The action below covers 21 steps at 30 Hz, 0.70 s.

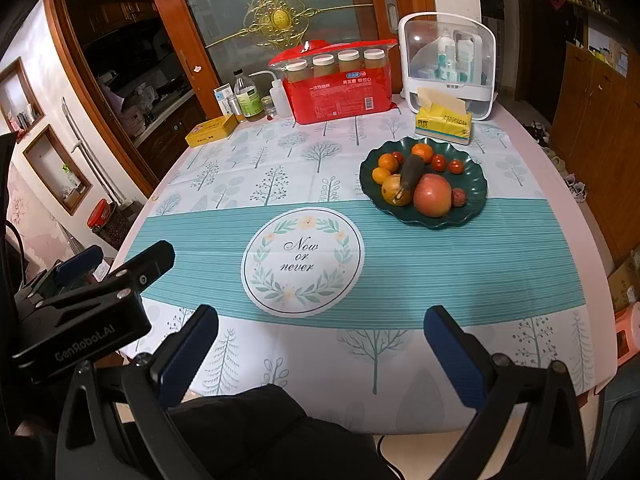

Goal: Organize fruits

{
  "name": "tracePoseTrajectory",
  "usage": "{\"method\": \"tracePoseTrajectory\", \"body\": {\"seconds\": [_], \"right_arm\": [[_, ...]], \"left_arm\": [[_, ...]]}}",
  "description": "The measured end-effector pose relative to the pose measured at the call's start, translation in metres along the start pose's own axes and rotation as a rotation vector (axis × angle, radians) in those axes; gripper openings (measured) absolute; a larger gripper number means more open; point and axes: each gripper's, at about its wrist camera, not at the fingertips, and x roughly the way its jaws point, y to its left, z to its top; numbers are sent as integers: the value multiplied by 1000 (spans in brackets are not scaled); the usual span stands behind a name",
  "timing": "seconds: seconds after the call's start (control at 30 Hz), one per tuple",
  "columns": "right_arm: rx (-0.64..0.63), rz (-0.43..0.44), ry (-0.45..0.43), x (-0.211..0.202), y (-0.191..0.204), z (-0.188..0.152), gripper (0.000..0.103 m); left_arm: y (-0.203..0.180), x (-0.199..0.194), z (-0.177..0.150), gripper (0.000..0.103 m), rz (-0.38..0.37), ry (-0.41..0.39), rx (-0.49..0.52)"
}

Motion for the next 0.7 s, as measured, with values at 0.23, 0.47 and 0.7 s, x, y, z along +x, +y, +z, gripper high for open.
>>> {"method": "tracePoseTrajectory", "body": {"seconds": [0.23,0.47,0.7], "right_arm": [[1,-1,1,1,1,1,103],[0,0,2,3,3,-1,103],[4,-1,6,4,4,-1,103]], "left_arm": [[0,1,0,102,0,1,0],[1,0,1,102,0,0,2],[1,1,1,102,-1,0,2]]}}
